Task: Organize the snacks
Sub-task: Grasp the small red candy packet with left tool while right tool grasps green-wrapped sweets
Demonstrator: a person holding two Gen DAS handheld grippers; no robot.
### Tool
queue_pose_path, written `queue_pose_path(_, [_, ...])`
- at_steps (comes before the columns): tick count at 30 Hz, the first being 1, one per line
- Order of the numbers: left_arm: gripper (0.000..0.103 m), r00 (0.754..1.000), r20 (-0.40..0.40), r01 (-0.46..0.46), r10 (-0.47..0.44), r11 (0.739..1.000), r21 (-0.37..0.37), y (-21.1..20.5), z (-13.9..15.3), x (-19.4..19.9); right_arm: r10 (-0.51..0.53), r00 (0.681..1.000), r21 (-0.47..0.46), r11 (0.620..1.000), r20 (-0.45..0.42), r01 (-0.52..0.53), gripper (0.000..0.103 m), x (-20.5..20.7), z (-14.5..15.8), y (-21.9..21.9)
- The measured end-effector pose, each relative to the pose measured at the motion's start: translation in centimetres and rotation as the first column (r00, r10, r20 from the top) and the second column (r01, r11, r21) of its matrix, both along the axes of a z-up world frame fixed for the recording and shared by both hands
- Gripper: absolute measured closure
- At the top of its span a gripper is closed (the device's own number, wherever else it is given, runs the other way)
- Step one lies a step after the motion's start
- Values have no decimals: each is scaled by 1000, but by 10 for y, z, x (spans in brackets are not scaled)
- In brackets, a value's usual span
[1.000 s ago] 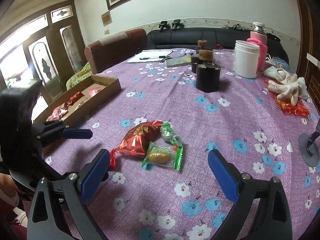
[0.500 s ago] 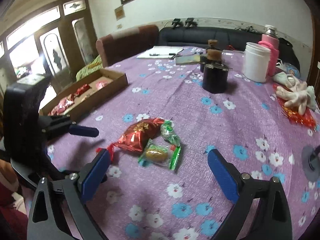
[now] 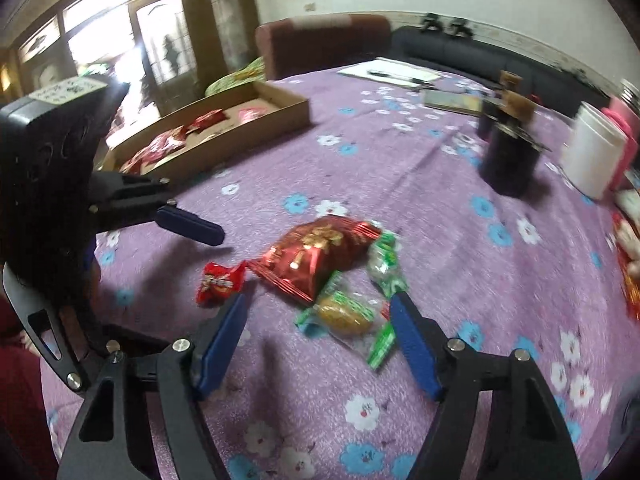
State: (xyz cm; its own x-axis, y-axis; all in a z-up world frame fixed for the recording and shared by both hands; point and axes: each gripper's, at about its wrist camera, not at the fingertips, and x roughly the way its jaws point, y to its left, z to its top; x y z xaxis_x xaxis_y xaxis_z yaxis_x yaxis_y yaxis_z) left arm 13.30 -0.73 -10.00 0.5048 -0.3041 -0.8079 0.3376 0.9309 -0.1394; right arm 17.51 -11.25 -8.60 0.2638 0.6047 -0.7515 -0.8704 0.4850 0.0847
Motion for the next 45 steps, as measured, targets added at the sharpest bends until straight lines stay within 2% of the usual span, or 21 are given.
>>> queue_pose_path(3, [10,1000,-4,0,0,1000,-1,0,0,-1,61,998,-33,998,2,-61,36,0,0,10])
queue_pose_path(6, [10,1000,-13,-1,1,1000,-1,1,-1,0,72,997,-107,992,15,-70,44,1,-5,17])
queue_pose_path(10, [10,1000,-25,-3,3,1000,-2,1,-3,5,57,998,-138,989,35,-51,61,2,-8,13])
queue_pose_path(18, [11,999,-37,8,-7,1000,29,-5,-5,17,-13,1000,-92,996,22,15,64,-2,-8,-5])
queue_pose_path(20, [16,999,-38,4,-3,999,41,-6,-6,19,-44,999,-75,996,20,45,65,-3,-8,-10])
queue_pose_path(23, [29,1000,-25,-8,9,998,64,-4,-6,19,-94,996,-35,995,7,94,66,-3,-7,-21])
queue_pose_path(25, [46,1000,-23,-17,19,998,65,0,-4,20,-128,992,-8,992,-6,128,67,-3,-6,-28])
queue_pose_path(27, [55,999,-29,-30,32,998,57,7,-3,21,-167,986,29,985,-23,167,67,-3,-2,-36])
queue_pose_path(29, [57,999,-36,-27,29,998,50,9,-3,20,-193,980,70,978,-40,195,67,-5,3,-45])
queue_pose_path(33, [57,1000,-23,-4,7,995,105,1,-4,15,-215,975,135,966,-46,220,67,-14,14,-55])
queue_pose_path(35, [57,1000,-18,-1,2,994,107,-1,-4,13,-224,973,160,960,-45,229,67,-18,18,-56])
queue_pose_path(38, [71,1000,-16,-8,10,995,99,-1,-3,14,-235,971,191,952,-52,240,67,-23,24,-59])
queue_pose_path(45, [73,999,-24,-31,33,996,86,0,-3,14,-275,957,246,925,-90,289,67,-30,26,-71])
